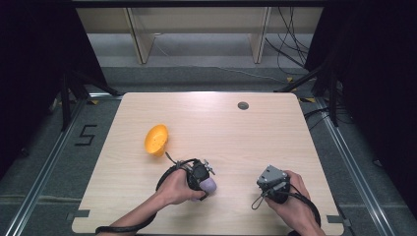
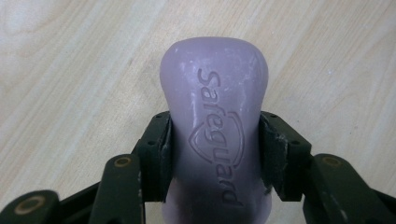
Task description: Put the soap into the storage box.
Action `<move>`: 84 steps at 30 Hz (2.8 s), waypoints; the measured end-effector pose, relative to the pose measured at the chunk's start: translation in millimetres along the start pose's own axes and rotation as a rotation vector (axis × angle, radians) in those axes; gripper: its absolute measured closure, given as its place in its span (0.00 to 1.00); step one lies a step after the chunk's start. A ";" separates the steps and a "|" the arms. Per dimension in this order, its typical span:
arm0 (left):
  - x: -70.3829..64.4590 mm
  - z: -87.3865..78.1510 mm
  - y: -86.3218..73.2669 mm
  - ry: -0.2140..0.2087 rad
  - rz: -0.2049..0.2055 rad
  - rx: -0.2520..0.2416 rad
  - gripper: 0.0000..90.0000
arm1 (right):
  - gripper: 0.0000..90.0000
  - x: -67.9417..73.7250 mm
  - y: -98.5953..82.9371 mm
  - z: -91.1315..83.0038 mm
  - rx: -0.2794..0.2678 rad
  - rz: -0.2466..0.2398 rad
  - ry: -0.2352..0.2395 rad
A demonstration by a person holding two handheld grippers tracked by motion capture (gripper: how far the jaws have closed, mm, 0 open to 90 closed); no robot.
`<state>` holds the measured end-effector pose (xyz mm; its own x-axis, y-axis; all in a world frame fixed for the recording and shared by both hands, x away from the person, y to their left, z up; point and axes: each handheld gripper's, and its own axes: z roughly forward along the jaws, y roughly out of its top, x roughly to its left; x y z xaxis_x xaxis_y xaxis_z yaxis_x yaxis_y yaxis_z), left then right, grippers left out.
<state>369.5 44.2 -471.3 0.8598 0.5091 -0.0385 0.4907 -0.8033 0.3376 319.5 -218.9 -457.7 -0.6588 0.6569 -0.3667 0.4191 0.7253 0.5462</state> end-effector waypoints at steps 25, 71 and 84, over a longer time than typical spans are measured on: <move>10.5 -18.2 -3.9 0.013 -0.117 -0.188 0.54 | 0.61 0.2 0.5 -0.5 -0.006 -0.002 -0.002; 57.8 -57.4 -32.4 0.143 -0.418 -0.265 0.55 | 0.61 0.4 0.9 -0.5 -0.007 0.004 0.000; 68.5 -69.1 -39.0 0.184 -0.461 -0.275 0.55 | 0.61 -0.1 0.8 -0.1 -0.011 -0.007 0.003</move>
<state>399.5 131.8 -422.1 0.5144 0.8535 -0.0835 0.7337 -0.3876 0.5581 319.8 -218.4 -457.1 -0.6632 0.6514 -0.3685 0.4079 0.7274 0.5518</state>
